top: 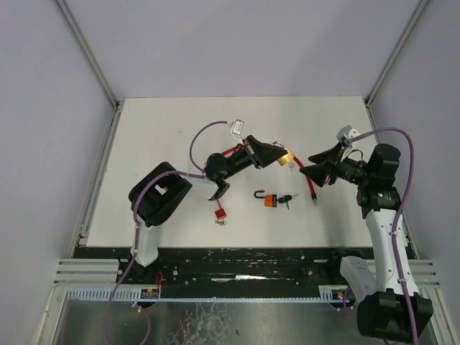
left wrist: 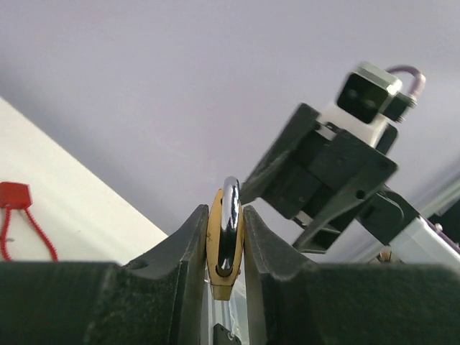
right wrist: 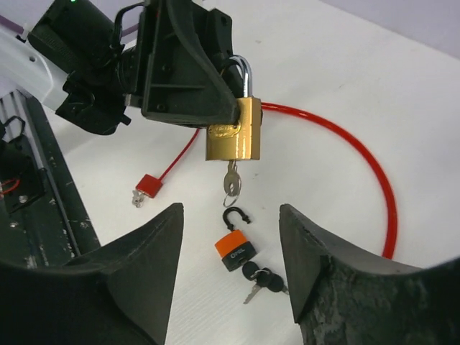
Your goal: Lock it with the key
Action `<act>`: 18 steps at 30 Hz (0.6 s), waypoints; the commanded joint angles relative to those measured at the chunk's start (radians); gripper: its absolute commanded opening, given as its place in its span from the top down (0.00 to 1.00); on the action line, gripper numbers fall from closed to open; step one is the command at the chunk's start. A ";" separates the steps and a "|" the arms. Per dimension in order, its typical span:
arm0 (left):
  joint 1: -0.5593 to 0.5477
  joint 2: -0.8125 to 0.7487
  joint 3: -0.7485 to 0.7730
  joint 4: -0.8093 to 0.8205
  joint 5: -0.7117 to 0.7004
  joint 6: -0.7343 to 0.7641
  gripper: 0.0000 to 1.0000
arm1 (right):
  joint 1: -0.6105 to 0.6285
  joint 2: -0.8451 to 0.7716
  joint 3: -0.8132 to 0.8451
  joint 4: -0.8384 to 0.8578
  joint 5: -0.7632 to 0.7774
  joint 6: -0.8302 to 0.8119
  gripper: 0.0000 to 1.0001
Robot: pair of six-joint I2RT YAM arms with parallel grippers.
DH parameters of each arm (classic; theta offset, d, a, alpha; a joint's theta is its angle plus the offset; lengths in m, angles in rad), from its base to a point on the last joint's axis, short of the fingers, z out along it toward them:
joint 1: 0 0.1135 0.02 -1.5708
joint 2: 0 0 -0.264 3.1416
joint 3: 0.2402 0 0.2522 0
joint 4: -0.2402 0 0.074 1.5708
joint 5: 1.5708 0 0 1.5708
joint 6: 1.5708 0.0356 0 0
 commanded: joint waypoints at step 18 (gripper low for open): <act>0.022 -0.220 0.056 -0.773 -0.381 -0.180 1.00 | 0.138 0.029 -0.016 -0.084 0.130 -0.910 0.29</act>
